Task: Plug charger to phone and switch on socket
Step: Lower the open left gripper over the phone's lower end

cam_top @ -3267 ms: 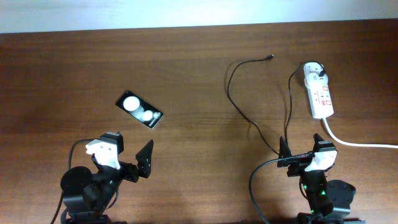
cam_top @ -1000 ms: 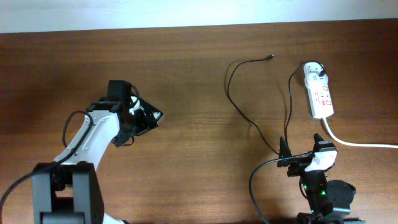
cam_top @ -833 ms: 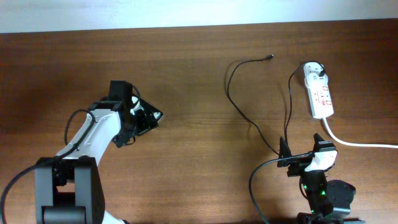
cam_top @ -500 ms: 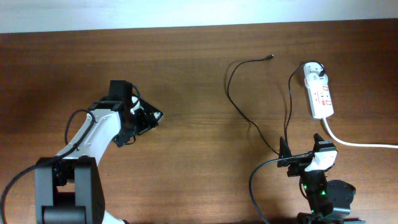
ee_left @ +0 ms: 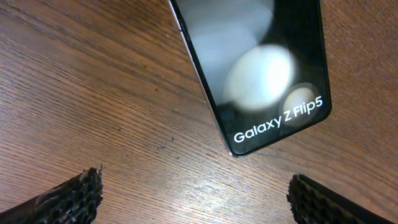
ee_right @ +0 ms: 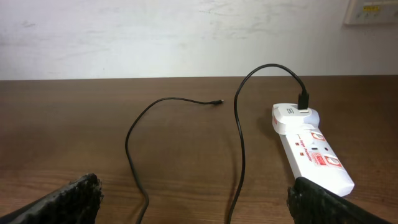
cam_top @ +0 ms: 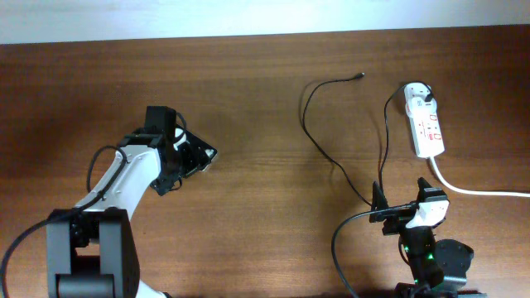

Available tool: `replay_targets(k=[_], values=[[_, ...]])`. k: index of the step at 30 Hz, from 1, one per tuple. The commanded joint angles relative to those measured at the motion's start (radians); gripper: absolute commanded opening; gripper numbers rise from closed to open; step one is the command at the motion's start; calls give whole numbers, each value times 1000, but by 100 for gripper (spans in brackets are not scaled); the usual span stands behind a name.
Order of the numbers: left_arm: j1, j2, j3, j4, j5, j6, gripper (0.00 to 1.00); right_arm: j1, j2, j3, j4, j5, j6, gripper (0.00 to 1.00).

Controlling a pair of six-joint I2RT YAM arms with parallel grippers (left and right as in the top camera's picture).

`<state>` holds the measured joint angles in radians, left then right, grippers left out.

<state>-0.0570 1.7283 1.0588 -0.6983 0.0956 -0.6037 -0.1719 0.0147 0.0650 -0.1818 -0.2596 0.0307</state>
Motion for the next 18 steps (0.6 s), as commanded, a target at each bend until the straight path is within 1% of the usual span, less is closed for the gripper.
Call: replay_targets(k=[1, 4, 6, 7, 9, 11, 16, 18], values=[[-1, 11, 18, 2, -14, -31, 99, 2, -7, -8, -1, 5, 11, 99], [-1, 11, 18, 3, -14, -87, 99, 2, -7, -8, -1, 5, 11, 99], [-1, 11, 18, 10, -11, -93, 99, 2, -7, -8, -1, 5, 11, 99], [-1, 11, 18, 22, -11, -94, 99, 2, -7, -8, -1, 5, 11, 99], [-1, 11, 18, 71, -6, -165, 99, 2, -7, -8, -1, 5, 11, 99], [-1, 11, 18, 113, -6, -195, 99, 2, -7, -8, -1, 5, 11, 99], [-1, 11, 18, 180, -10, -196, 99, 2, -7, -8, -1, 5, 11, 99], [-1, 11, 19, 192, -53, -214, 99, 2, -7, -8, -1, 5, 11, 99]])
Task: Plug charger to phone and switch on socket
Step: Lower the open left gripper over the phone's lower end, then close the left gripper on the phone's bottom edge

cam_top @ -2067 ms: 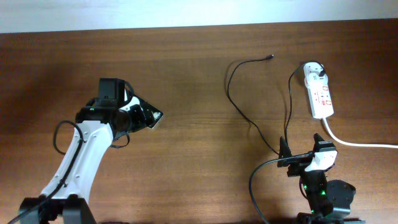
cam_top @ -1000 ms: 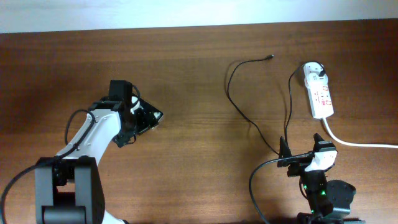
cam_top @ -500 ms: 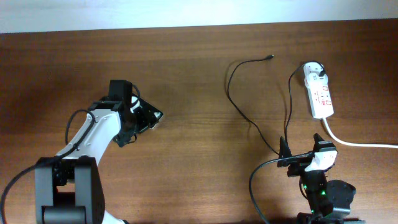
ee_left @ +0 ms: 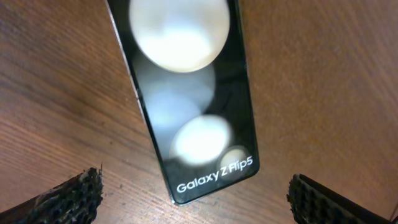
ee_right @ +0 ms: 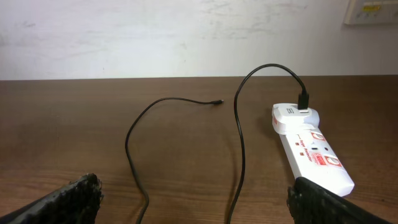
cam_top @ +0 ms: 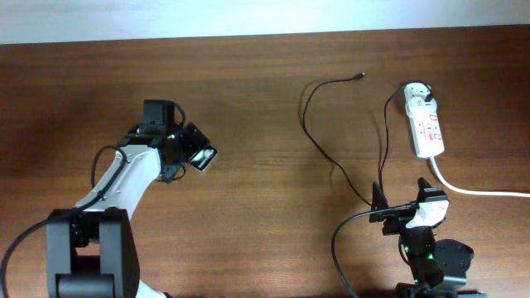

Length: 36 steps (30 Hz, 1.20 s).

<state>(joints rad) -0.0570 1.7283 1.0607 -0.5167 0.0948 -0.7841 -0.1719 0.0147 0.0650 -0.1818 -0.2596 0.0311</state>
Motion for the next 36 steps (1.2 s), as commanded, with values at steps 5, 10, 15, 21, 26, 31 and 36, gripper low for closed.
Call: replay_targets(k=[5, 10, 15, 21, 26, 31, 36], values=[[-1, 16, 103, -36, -101, -37, 100, 2, -7, -8, -1, 5, 10, 99], [-1, 151, 384, -279, -121, -30, 99, 2, -7, -8, -1, 5, 10, 99], [-1, 299, 447, -338, -63, -30, 99, 2, -7, -8, -1, 5, 10, 99], [-1, 369, 447, -328, -55, -31, 99, 2, -7, -8, -1, 5, 10, 99], [-1, 416, 447, -285, -66, -31, 99, 2, -7, -8, -1, 5, 10, 99], [-1, 417, 447, -270, -99, -31, 99, 2, -7, -8, -1, 5, 10, 99], [-1, 417, 446, -289, -118, -7, 99, 2, -7, -8, -1, 5, 10, 99]])
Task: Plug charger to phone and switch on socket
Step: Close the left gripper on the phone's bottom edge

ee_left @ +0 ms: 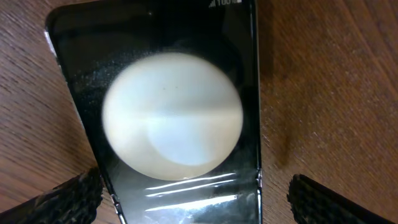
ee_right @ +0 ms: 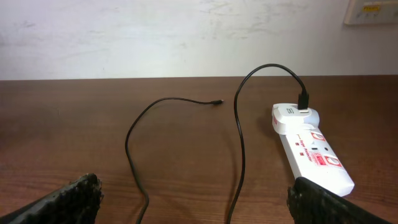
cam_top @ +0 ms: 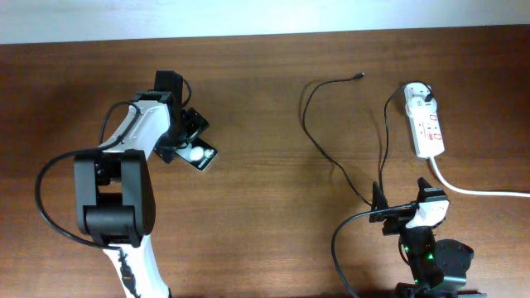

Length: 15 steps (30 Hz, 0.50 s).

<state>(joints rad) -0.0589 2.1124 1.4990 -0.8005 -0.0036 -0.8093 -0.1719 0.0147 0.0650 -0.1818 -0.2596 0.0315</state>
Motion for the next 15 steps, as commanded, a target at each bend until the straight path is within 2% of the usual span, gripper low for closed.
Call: replay_targets(k=[1, 9, 15], values=[[1, 33, 7, -6, -23, 29, 99, 2, -7, -8, -1, 5, 10, 99], [0, 101, 7, -6, -19, 56, 100, 2, -7, -8, -1, 5, 10, 99], [0, 119, 7, -29, -19, 56, 84, 2, -7, -8, -1, 5, 10, 99]])
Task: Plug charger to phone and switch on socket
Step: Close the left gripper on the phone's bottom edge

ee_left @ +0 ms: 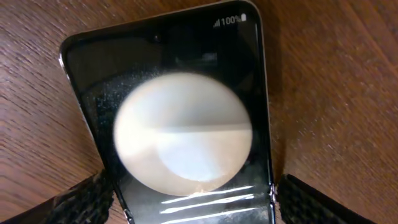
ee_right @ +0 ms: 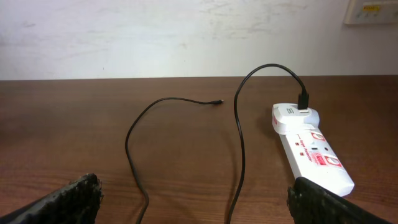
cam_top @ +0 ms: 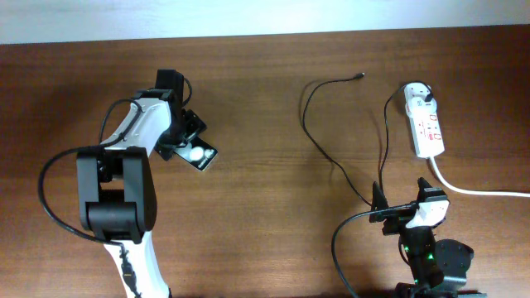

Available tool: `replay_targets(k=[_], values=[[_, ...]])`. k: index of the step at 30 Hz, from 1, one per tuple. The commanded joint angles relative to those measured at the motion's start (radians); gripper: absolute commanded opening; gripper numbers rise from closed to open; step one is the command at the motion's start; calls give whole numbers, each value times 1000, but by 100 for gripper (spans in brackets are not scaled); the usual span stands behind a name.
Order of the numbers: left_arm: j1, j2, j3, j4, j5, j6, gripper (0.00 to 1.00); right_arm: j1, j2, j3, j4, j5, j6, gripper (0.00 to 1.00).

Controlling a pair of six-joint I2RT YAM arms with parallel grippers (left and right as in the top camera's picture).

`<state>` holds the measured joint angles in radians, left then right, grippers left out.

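A black flip phone point(ee_left: 186, 124) lies flat on the wooden table, its screen reflecting a round lamp. In the overhead view the phone point(cam_top: 201, 156) is left of centre. My left gripper point(ee_left: 193, 202) is low over it and open, one finger just outside each long edge. The black charger cable point(ee_right: 134, 134) loops over the table. Its free plug point(cam_top: 361, 75) lies far from the phone, and its other end sits in a white adapter point(ee_right: 295, 115) on the white power strip point(cam_top: 426, 126). My right gripper point(ee_right: 196, 199) is open and holds nothing.
The power strip's white lead point(cam_top: 476, 190) runs off the table's right edge. A pale wall point(ee_right: 186, 31) stands behind the table's far edge. My left arm point(cam_top: 137, 132) bends over the table's left part.
The left fingers stand a little closer to the phone's long edges. The phone's top edge with its status bar has come into the left wrist view. The right arm has not moved.
At first the phone's lettered end lay at the upper right of the left wrist view, off the gripper's line. Then it lay centred between the open fingers. Later the gripper was low over the phone, and now its fingers flank both edges. Cable, strip and right arm kept still.
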<state>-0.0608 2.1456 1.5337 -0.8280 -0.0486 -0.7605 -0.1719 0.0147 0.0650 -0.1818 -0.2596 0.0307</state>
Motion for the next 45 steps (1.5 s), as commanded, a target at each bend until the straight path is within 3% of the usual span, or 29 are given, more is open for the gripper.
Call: replay_targets(k=[1, 3, 9, 11, 13, 32, 41, 45], values=[[2, 85, -27, -6, 27, 18, 84, 2, -7, -8, -1, 5, 11, 99], [2, 85, -27, -17, 29, 60, 73, 2, -7, -8, -1, 5, 11, 99], [2, 85, -27, -30, 79, 258, 73, 2, -7, -8, -1, 5, 11, 99], [2, 85, -27, -30, 79, 262, 80, 2, -7, -8, -1, 5, 11, 99], [2, 85, -27, -30, 79, 262, 99, 2, -7, -8, -1, 5, 11, 99], [3, 85, -27, -70, 79, 219, 100, 2, -7, -8, -1, 5, 11, 99], [3, 85, -27, -56, 79, 193, 89, 2, -7, -8, -1, 5, 11, 99], [3, 85, -27, -56, 98, 192, 80, 2, -7, -8, -1, 5, 11, 99]])
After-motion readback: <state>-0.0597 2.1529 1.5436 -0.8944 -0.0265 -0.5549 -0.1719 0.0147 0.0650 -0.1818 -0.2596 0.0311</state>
